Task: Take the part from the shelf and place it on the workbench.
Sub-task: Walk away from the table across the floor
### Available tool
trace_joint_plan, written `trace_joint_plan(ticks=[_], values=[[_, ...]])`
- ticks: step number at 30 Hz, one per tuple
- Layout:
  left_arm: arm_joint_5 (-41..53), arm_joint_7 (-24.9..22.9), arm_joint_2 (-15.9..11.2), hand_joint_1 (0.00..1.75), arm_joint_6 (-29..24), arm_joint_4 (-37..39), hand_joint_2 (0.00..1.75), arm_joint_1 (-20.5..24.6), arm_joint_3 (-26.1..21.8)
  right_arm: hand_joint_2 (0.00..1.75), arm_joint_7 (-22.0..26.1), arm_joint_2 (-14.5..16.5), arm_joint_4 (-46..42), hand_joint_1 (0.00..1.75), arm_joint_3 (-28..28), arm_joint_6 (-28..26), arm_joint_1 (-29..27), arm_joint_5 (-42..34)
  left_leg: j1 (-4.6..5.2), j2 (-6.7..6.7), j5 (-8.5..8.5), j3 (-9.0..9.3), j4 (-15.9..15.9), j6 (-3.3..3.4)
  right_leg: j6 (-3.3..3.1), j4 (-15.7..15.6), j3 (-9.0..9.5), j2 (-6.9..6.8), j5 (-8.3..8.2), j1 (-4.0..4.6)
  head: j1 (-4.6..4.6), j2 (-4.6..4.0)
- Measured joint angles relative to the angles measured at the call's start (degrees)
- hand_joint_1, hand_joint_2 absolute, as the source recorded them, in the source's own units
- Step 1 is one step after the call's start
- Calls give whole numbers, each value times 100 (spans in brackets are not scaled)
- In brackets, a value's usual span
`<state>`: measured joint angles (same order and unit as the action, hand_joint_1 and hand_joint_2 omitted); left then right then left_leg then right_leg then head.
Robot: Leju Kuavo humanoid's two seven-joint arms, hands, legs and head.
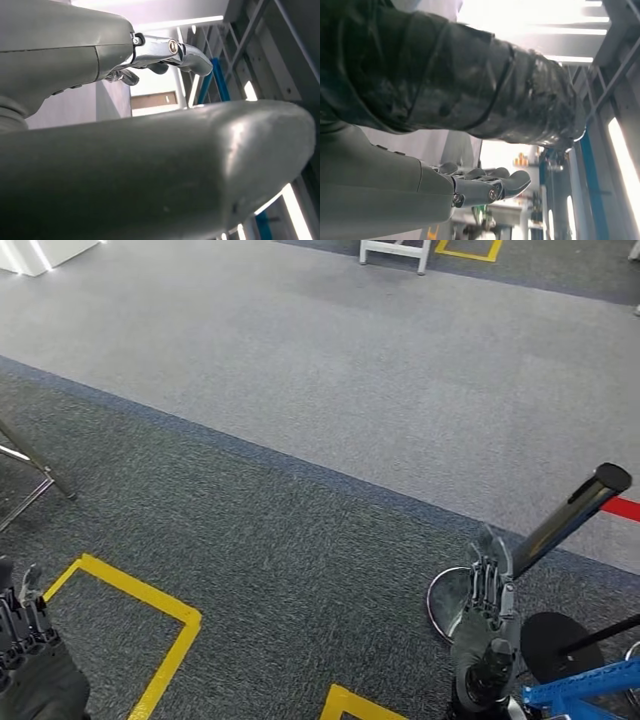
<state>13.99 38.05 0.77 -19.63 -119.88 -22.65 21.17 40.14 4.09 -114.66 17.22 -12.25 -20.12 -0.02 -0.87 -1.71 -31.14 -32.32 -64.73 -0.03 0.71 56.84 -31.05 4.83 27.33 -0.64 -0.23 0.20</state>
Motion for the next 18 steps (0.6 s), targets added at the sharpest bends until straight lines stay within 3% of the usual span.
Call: trace_joint_plan(ticks=[1, 3, 5, 7, 9, 10, 11, 12, 13, 14, 16, 18], values=[[0, -3, 10, 0, 5, 1, 0, -3, -3, 0, 1, 0, 0, 0, 0, -5, 3, 1, -15, -141, 123, 141, 320, 9, 23, 32, -19, 73, 6, 4, 2, -1], [-1, -10, 32, 0, 29, 2, 0, -5, -12, 0, 1, 0, 0, 0, 1, -13, 5, 2, -18, -317, 158, 255, 603, 32, 99, 67, -95, 203, -10, -5, 3, 1], [-1, -15, 60, 0, 57, 2, 0, -2, -24, 0, 1, 0, 0, 0, 1, -18, -7, 1, -7, -203, 173, 249, 651, 88, 183, 65, -186, 326, -49, -37, 6, 2], [-2, -15, 90, 0, 73, 2, 0, 2, -36, 0, 2, 0, 0, 0, 1, -24, -14, 1, -10, -41, 213, 251, 702, 164, 229, 213, -317, 157, 43, -30, 26, 1], [-2, -15, 115, 0, 78, 2, 0, -7, -46, 0, 3, 0, 0, 0, 1, -27, -5, 2, 12, 142, 230, 240, 720, 208, 244, 804, -614, -228, 371, -5, 56, 1], [-2, -15, 123, 0, 75, 2, 0, -13, -51, 0, 3, 0, 0, 0, 2, -27, -2, 1, 29, 237, 231, 228, 719, 218, 252, 1200, -798, -352, 551, -1, 70, 2], [-3, -15, 127, 0, 71, 2, 0, -16, -56, 0, 2, 0, 0, 0, 2, -27, -5, 1, 44, 333, 231, 218, 718, 222, 258, 1523, -938, -415, 668, -2, 73, 2], [-3, -15, 131, 0, 67, 2, 0, -16, -61, 0, 2, 0, 0, 0, 1, -27, -8, 0, 53, 423, 230, 210, 717, 224, 259, 1670, -987, -445, 685, -3, 74, 1], [-4, -15, 138, 0, 63, 2, 0, -14, -65, 0, 1, 0, 0, 0, 0, -27, -10, 0, 58, 509, 228, 207, 717, 225, 254, 1595, -921, -469, 604, -2, 75, 1], [-4, -15, 146, 0, 61, 2, 0, -12, -69, 0, 1, 0, 0, 0, -1, -27, -11, -1, 62, 587, 225, 210, 717, 223, 242, 1297, -735, -512, 446, -1, 74, 1], [-5, -15, 163, 0, 59, 2, 0, -10, -78, 0, 0, 0, 0, 0, -1, -28, -5, -1, 82, 716, 209, 233, 709, 202, 202, 494, -256, -763, 170, 23, 78, 2], [-6, -15, 172, 0, 58, 2, 0, -9, -87, 0, 1, 0, -1, 0, -2, -31, -3, -1, 103, 816, 201, 248, 695, 151, 145, 90, -27, -916, 83, 64, 76, 2]])
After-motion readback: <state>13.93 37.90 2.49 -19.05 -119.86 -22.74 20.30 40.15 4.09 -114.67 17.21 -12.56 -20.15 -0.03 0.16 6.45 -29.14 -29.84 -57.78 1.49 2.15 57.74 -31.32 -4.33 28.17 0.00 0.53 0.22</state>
